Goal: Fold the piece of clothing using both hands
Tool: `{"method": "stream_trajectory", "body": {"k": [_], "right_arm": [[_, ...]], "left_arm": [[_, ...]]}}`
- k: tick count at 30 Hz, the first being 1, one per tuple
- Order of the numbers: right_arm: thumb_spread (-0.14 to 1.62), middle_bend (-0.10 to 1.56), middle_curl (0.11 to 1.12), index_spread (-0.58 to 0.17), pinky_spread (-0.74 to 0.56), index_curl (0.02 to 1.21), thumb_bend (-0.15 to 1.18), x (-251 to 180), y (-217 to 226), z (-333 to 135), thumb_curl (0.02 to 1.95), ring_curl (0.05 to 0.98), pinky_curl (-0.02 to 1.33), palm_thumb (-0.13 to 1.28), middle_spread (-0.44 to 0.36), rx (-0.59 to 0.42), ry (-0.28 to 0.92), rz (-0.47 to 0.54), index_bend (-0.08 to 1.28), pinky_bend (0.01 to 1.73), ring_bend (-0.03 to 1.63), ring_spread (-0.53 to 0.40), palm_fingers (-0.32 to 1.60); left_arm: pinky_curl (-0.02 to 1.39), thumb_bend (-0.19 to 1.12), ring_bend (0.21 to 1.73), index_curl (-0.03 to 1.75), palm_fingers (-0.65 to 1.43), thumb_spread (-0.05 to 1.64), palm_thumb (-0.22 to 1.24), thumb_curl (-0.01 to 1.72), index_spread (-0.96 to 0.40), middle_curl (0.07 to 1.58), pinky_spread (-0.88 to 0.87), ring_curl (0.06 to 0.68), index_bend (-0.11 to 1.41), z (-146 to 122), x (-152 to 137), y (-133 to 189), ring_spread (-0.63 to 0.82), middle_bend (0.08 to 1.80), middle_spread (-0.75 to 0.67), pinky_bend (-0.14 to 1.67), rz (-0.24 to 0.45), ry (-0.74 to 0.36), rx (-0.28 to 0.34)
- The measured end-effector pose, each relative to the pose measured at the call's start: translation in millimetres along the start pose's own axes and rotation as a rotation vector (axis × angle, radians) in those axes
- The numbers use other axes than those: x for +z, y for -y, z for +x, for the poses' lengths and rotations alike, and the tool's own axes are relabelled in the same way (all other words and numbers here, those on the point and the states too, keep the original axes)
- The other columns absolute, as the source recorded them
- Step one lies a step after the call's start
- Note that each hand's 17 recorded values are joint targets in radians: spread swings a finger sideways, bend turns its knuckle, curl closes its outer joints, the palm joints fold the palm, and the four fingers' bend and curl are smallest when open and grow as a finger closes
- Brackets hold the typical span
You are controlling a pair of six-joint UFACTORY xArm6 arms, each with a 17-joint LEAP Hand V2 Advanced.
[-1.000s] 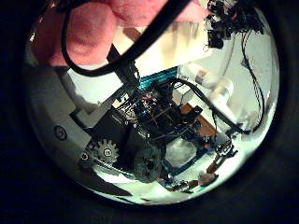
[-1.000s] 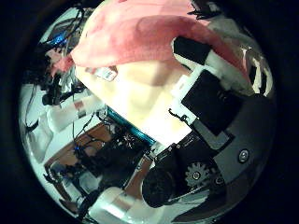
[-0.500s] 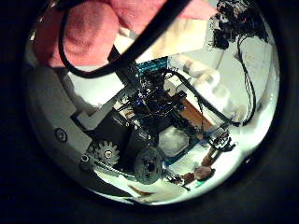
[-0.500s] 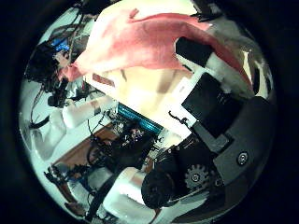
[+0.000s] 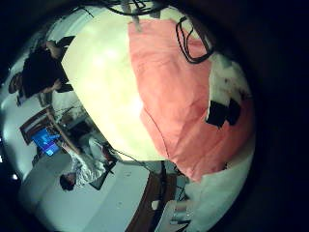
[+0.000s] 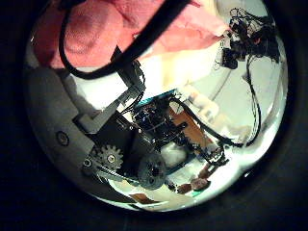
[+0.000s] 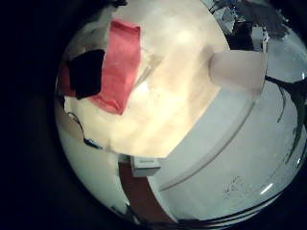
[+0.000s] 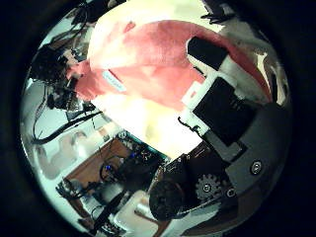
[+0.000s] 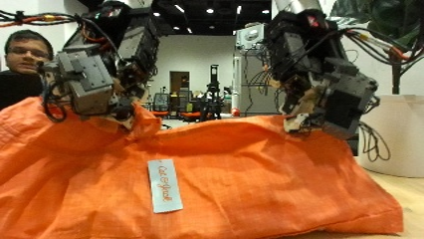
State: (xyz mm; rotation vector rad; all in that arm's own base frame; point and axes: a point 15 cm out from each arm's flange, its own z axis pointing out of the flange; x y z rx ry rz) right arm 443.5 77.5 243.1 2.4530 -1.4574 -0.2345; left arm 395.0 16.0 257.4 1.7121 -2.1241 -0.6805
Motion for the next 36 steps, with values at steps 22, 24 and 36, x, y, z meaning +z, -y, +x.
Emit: {"method": "stream_trajectory", "body": {"k": [22,24,36], "right_arm": [[1.49,0.84,0.59,-0.318,-0.17,0.54,0.02,-80,55,53,0.42,0.584,0.74,0.95,-0.096,0.110,0.181,0.369,0.50,0.68,1.02,-0.203,0.13],[1.45,0.74,0.55,-0.313,-0.09,0.53,-0.02,-73,35,53,0.40,0.552,0.72,0.90,-0.063,0.118,0.191,0.336,0.47,0.66,0.92,-0.147,-0.02],[1.23,0.33,0.36,-0.318,0.28,0.38,-0.03,-6,-79,43,0.37,0.328,0.48,0.74,0.032,0.036,0.163,0.069,0.19,0.39,0.44,0.125,-0.05]], "left_arm": [[0.50,-0.03,0.82,0.59,-0.12,0.99,0.53,0.42,0.12,0.62,-0.04,0.329,0.13,-75,-53,48,0.18,0.21,0.20,0.70,0.422,-0.021,-0.219],[0.47,-0.03,0.78,0.54,-0.10,1.00,0.53,0.42,0.13,0.58,0.04,0.310,0.13,-73,-55,35,0.23,0.20,0.24,0.65,0.433,-0.021,-0.213],[0.38,-0.03,0.67,0.36,-0.06,1.02,0.48,0.39,0.17,0.43,0.31,0.249,0.13,-29,-16,-26,0.42,0.18,0.36,0.53,0.298,-0.024,-0.104]]}}
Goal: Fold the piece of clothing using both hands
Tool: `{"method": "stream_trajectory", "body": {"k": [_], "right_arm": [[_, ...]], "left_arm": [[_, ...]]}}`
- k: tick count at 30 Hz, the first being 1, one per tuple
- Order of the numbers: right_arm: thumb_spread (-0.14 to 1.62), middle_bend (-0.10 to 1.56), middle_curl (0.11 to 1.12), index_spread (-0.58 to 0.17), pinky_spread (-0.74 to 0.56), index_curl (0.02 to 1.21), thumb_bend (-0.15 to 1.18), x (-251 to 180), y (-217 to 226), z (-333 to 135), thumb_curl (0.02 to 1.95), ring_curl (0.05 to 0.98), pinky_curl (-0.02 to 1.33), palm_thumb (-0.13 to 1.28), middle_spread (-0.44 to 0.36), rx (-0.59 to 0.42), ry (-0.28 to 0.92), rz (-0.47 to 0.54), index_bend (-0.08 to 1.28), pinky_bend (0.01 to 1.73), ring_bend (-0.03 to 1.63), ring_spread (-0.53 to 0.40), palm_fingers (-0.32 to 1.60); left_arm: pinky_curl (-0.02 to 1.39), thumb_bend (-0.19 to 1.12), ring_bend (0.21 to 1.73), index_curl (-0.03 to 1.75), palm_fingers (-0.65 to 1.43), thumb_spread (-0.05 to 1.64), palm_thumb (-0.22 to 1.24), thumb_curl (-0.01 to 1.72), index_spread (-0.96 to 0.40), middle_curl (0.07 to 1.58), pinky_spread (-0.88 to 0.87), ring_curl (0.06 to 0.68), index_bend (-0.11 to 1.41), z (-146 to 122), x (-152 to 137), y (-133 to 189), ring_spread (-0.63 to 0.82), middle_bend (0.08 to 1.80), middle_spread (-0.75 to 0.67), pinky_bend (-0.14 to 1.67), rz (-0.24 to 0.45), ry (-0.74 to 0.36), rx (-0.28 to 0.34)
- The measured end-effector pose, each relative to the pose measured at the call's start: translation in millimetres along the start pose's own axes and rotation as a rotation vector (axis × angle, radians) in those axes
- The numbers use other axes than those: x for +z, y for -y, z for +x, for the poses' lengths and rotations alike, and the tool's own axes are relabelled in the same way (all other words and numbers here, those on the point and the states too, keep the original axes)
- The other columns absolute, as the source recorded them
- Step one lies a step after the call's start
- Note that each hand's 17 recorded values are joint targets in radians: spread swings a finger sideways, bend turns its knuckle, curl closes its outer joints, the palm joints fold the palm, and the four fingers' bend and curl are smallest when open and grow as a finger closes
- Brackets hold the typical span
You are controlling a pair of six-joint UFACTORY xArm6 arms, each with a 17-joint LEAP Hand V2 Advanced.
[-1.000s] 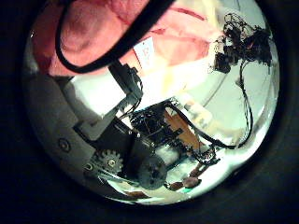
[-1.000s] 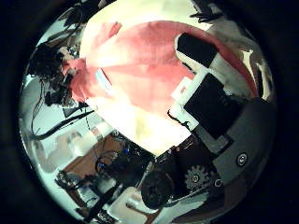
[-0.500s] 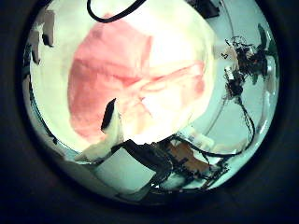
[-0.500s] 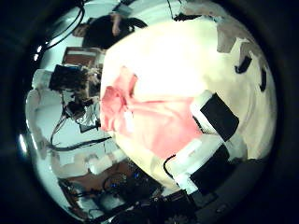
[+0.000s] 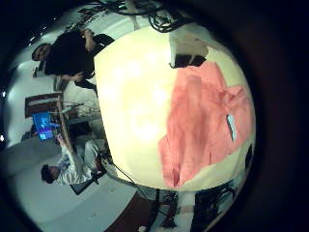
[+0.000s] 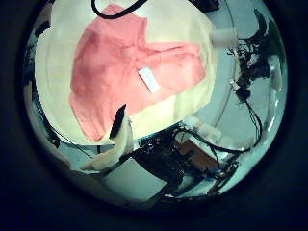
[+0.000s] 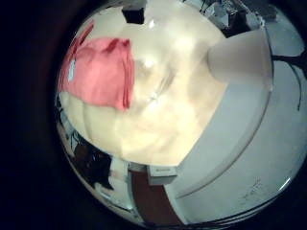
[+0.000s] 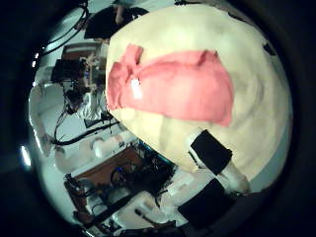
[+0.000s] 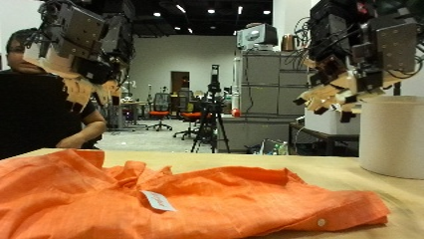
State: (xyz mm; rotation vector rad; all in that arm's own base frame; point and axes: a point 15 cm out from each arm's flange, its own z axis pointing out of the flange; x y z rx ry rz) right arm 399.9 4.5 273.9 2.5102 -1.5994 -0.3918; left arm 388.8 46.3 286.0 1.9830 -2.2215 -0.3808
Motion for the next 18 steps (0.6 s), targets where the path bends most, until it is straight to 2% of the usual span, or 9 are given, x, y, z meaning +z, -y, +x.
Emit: {"method": "stream_trajectory", "body": {"k": [3,9,18], "right_arm": [[1.17,0.29,0.35,-0.322,0.29,0.37,-0.03,26,-13,4,0.36,0.306,0.45,0.72,0.028,-0.025,0.001,-0.015,0.18,0.35,0.39,0.139,-0.02],[1.09,0.24,0.34,-0.328,0.27,0.35,-0.03,79,-17,16,0.35,0.281,0.41,0.71,0.017,-0.050,-0.047,-0.043,0.18,0.31,0.34,0.136,0.05],[1.02,0.21,0.33,-0.293,0.23,0.34,-0.02,134,10,6,0.35,0.269,0.36,0.72,0.006,-0.086,-0.077,-0.085,0.18,0.25,0.32,0.086,0.16]], "left_arm": [[0.37,-0.03,0.66,0.34,-0.05,1.02,0.47,0.38,0.17,0.41,0.33,0.242,0.13,17,9,-14,0.44,0.18,0.37,0.52,-0.018,-0.001,0.031],[0.35,-0.03,0.65,0.30,-0.03,1.03,0.47,0.37,0.17,0.38,0.34,0.232,0.14,30,22,-32,0.46,0.19,0.37,0.50,-0.041,-0.004,0.053],[0.34,-0.03,0.64,0.27,-0.01,1.03,0.47,0.36,0.17,0.35,0.33,0.224,0.14,30,19,-42,0.46,0.20,0.36,0.49,-0.046,-0.010,0.046]]}}
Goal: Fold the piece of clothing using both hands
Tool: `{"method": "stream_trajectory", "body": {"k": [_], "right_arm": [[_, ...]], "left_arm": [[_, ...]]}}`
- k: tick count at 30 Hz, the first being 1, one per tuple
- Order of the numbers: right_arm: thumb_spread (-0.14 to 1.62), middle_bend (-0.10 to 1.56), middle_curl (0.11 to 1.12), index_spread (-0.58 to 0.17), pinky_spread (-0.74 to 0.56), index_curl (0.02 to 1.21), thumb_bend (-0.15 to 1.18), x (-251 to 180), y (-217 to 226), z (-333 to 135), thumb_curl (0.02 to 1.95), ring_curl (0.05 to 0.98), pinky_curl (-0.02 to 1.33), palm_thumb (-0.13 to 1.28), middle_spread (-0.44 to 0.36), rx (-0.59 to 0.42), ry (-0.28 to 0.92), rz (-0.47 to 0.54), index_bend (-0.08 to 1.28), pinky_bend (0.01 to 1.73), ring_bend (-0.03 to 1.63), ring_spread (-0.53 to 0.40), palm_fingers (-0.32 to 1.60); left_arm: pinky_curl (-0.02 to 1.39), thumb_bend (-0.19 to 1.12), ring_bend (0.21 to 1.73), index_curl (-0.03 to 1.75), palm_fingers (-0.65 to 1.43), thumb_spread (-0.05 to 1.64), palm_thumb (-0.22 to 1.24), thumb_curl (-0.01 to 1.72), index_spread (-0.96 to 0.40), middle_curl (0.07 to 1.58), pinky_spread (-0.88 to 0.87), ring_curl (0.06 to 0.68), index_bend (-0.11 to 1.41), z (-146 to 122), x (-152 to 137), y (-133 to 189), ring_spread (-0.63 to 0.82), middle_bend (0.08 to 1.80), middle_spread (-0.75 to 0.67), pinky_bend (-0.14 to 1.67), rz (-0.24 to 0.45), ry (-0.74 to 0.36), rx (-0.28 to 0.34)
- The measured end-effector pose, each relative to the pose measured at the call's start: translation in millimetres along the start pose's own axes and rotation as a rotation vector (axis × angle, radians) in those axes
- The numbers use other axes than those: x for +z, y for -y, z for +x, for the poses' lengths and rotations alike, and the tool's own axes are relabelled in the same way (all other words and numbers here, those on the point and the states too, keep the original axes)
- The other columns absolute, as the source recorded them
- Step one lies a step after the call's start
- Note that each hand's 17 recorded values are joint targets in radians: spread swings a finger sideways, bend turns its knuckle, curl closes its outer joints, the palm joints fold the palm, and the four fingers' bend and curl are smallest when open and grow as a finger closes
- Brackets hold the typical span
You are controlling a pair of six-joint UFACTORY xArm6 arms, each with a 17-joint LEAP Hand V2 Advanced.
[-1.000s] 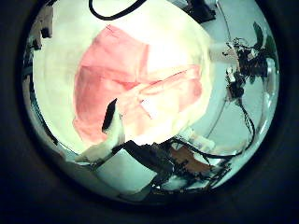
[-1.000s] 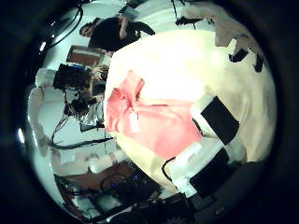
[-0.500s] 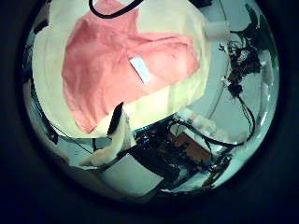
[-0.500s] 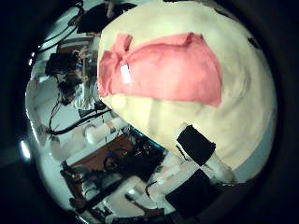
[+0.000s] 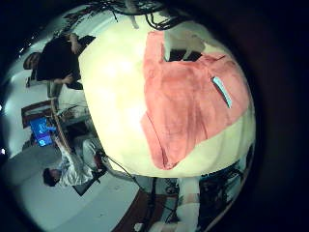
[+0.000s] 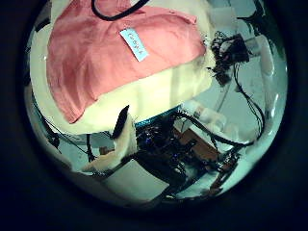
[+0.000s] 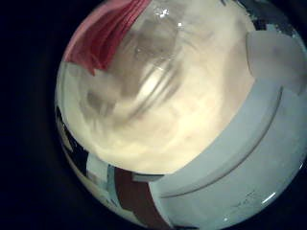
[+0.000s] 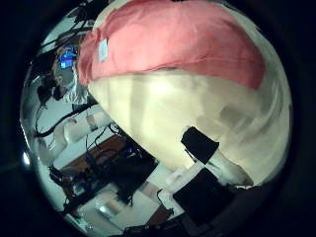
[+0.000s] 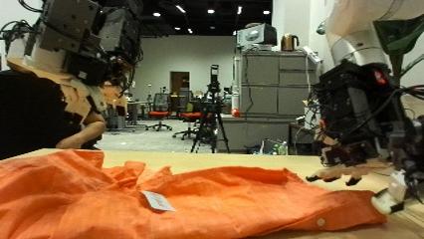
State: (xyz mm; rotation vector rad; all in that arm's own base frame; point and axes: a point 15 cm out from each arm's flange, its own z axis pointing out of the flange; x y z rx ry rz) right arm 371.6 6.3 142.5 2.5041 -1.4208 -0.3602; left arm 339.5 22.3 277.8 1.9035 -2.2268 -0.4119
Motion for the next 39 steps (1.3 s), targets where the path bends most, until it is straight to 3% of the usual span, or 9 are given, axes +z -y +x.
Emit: {"method": "stream_trajectory", "body": {"k": [3,10,12,13,16,18,22,31,39], "right_arm": [[1.01,0.23,0.34,-0.281,0.20,0.33,-0.02,7,8,5,0.34,0.270,0.35,0.72,-0.057,0.009,-0.016,0.003,0.16,0.24,0.33,0.053,0.23],[0.99,0.26,0.35,-0.277,0.15,0.33,-0.03,24,21,9,0.34,0.271,0.33,0.72,-0.110,0.019,-0.030,-0.002,0.21,0.19,0.37,-0.017,0.37],[0.99,0.32,0.37,-0.306,0.09,0.35,-0.03,22,22,12,0.34,0.277,0.29,0.72,-0.142,0.027,-0.034,0.002,0.29,0.16,0.45,-0.099,0.62],[0.99,0.33,0.37,-0.310,0.08,0.35,-0.03,21,21,14,0.34,0.277,0.29,0.72,-0.147,0.031,-0.034,0.003,0.29,0.16,0.46,-0.114,0.65],[0.99,0.43,0.42,-0.350,-0.17,0.39,-0.02,21,18,20,0.33,0.324,0.31,0.72,-0.167,0.048,-0.031,0.005,0.34,0.33,0.61,-0.241,1.18],[0.99,0.51,0.45,-0.363,-0.30,0.43,-0.01,21,17,21,0.34,0.368,0.35,0.75,-0.180,0.051,-0.031,0.003,0.39,0.46,0.71,-0.268,1.39],[0.99,0.78,0.57,-0.366,-0.45,0.55,0.00,22,12,28,0.36,0.462,0.46,0.84,-0.180,0.072,-0.024,0.005,0.59,0.72,0.90,-0.283,1.46],[1.07,1.13,0.71,-0.318,-0.38,0.73,0.07,-10,-25,70,0.44,0.591,0.64,1.08,-0.147,0.152,-0.043,0.078,0.90,1.09,1.19,-0.238,1.29],[1.11,1.25,0.75,-0.287,-0.32,0.81,0.07,-67,-78,78,0.51,0.642,0.73,1.14,-0.130,0.195,-0.099,0.110,1.01,1.20,1.29,-0.221,1.17]], "left_arm": [[0.34,-0.03,0.64,0.26,-0.01,1.03,0.47,0.36,0.17,0.35,0.33,0.222,0.14,-1,1,-3,0.45,0.20,0.36,0.49,-0.002,0.002,-0.003],[0.33,-0.02,0.64,0.25,0.00,1.04,0.48,0.36,0.18,0.35,0.33,0.218,0.14,-11,-3,-10,0.45,0.21,0.36,0.49,-0.021,0.024,-0.017],[0.33,-0.02,0.64,0.24,0.00,1.04,0.49,0.36,0.18,0.35,0.33,0.217,0.14,-10,-2,-13,0.45,0.22,0.35,0.48,-0.029,0.022,-0.015],[0.33,-0.02,0.64,0.24,0.00,1.04,0.49,0.35,0.18,0.35,0.33,0.216,0.14,-9,-2,-15,0.45,0.22,0.35,0.49,-0.032,0.021,-0.014],[0.33,-0.02,0.64,0.24,0.00,1.04,0.49,0.35,0.17,0.35,0.32,0.217,0.14,-9,-4,-17,0.45,0.22,0.34,0.49,-0.029,0.023,-0.013],[0.33,-0.02,0.64,0.24,0.00,1.04,0.49,0.35,0.17,0.35,0.32,0.216,0.14,-10,-5,-17,0.45,0.22,0.34,0.49,-0.025,0.024,-0.014],[0.33,-0.02,0.64,0.24,0.00,1.05,0.49,0.35,0.17,0.35,0.32,0.216,0.14,-11,-9,-17,0.45,0.22,0.34,0.49,-0.018,0.028,-0.012],[0.33,-0.02,0.64,0.24,0.00,1.05,0.49,0.34,0.17,0.35,0.31,0.216,0.14,-18,-9,-17,0.43,0.22,0.33,0.49,-0.025,0.031,-0.008],[0.33,-0.02,0.65,0.24,0.00,1.06,0.49,0.34,0.18,0.34,0.31,0.218,0.14,-39,-2,-25,0.44,0.22,0.33,0.49,-0.037,0.008,-0.030]]}}
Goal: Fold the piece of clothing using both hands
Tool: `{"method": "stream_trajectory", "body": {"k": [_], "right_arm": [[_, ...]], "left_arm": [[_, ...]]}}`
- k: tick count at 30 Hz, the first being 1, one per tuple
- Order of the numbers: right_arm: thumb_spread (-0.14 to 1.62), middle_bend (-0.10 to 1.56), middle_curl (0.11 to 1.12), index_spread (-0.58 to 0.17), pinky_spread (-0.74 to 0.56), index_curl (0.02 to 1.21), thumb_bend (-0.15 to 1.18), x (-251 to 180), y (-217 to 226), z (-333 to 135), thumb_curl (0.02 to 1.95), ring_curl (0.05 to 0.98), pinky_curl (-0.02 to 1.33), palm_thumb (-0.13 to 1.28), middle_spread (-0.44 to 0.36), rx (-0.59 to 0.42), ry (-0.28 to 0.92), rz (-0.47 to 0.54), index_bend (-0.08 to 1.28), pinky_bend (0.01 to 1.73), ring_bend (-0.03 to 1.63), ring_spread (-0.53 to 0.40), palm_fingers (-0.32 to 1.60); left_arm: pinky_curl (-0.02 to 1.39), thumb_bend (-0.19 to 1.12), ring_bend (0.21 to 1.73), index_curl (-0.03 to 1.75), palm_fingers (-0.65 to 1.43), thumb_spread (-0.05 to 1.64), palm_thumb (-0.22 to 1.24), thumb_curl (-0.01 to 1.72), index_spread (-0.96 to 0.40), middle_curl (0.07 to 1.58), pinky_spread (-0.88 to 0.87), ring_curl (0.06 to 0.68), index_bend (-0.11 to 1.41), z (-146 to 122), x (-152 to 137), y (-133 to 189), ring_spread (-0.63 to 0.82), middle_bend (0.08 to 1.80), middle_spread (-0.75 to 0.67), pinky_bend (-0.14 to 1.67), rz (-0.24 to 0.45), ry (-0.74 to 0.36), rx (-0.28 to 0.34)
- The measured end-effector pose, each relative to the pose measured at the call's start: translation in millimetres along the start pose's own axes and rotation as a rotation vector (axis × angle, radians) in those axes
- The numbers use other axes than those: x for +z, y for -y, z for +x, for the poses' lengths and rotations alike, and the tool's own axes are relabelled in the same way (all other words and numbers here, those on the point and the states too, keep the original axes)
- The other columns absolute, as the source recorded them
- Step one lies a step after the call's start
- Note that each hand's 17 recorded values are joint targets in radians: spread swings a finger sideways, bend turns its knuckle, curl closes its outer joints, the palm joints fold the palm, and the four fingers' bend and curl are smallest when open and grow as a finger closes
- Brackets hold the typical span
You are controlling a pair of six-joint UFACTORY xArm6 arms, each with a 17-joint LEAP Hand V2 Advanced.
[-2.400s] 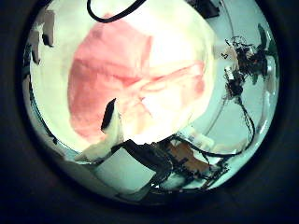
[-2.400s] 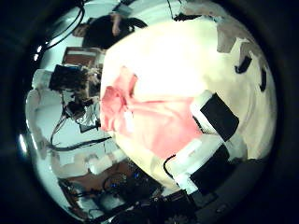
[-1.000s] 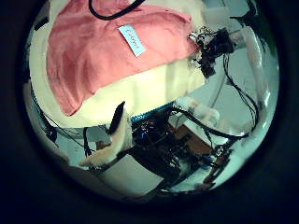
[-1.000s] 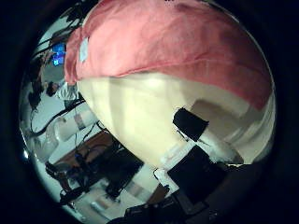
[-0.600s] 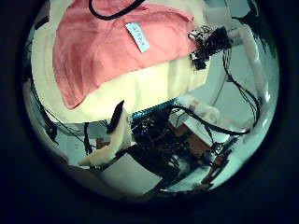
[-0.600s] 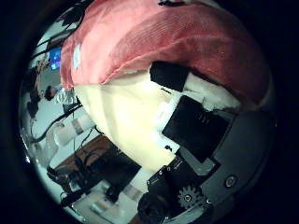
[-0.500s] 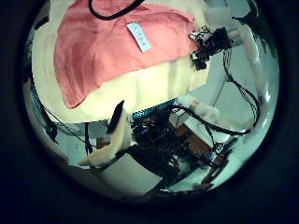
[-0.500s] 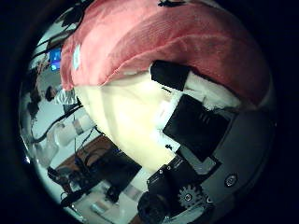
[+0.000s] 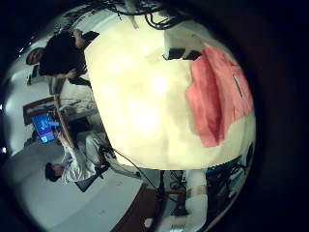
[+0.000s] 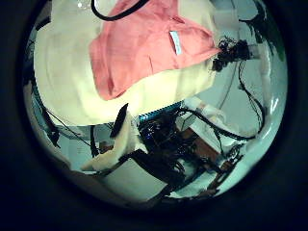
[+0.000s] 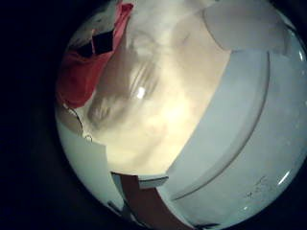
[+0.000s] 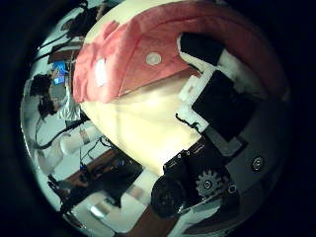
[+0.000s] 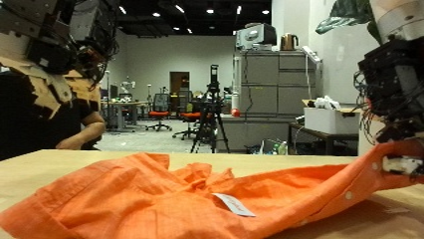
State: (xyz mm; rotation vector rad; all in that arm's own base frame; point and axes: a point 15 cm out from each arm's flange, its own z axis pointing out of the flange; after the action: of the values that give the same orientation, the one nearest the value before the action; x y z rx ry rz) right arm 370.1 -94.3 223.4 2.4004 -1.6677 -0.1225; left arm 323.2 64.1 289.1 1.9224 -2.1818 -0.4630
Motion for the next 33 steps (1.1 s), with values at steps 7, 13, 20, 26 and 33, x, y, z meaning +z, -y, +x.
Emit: {"method": "stream_trajectory", "body": {"k": [7,13,20,26,33], "right_arm": [[1.12,1.28,0.76,-0.264,-0.29,0.84,0.04,-84,18,-23,0.55,0.654,0.76,1.15,-0.121,-0.062,-0.071,0.128,1.04,1.22,1.33,-0.211,1.14],[1.13,1.29,0.76,-0.261,-0.28,0.86,0.02,-139,45,-103,0.58,0.657,0.78,1.16,-0.117,-0.212,-0.105,0.197,1.04,1.21,1.34,-0.208,1.13],[1.14,1.29,0.76,-0.259,-0.28,0.87,-0.01,-170,91,-222,0.61,0.656,0.80,1.16,-0.115,-0.406,-0.131,0.244,1.04,1.21,1.34,-0.207,1.13],[1.14,1.30,0.75,-0.258,-0.28,0.87,-0.02,-147,125,-320,0.63,0.658,0.81,1.12,-0.118,-0.570,-0.133,0.192,1.04,1.21,1.35,-0.207,1.12],[1.23,1.26,0.74,-0.272,-0.31,0.87,-0.04,-92,159,-388,0.58,0.638,0.79,0.92,-0.132,-0.654,-0.078,0.088,0.96,1.16,1.32,-0.217,1.06]], "left_arm": [[0.33,-0.02,0.65,0.24,0.00,1.06,0.49,0.34,0.18,0.34,0.30,0.217,0.14,-19,8,-10,0.43,0.22,0.33,0.49,-0.005,-0.020,-0.036],[0.33,-0.02,0.65,0.24,0.00,1.06,0.49,0.34,0.18,0.34,0.30,0.217,0.14,-55,26,-25,0.43,0.23,0.33,0.49,-0.008,-0.060,-0.089],[0.32,-0.02,0.65,0.24,0.00,1.06,0.49,0.34,0.18,0.34,0.30,0.216,0.14,-81,42,-39,0.43,0.23,0.32,0.50,-0.019,-0.072,-0.135],[0.32,-0.02,0.65,0.24,0.00,1.06,0.50,0.34,0.18,0.34,0.30,0.216,0.14,-90,47,-50,0.43,0.23,0.32,0.50,-0.019,-0.081,-0.157],[0.32,-0.02,0.65,0.23,0.00,1.07,0.50,0.33,0.18,0.34,0.30,0.217,0.14,-91,54,-65,0.43,0.23,0.32,0.50,-0.021,-0.088,-0.169]]}}
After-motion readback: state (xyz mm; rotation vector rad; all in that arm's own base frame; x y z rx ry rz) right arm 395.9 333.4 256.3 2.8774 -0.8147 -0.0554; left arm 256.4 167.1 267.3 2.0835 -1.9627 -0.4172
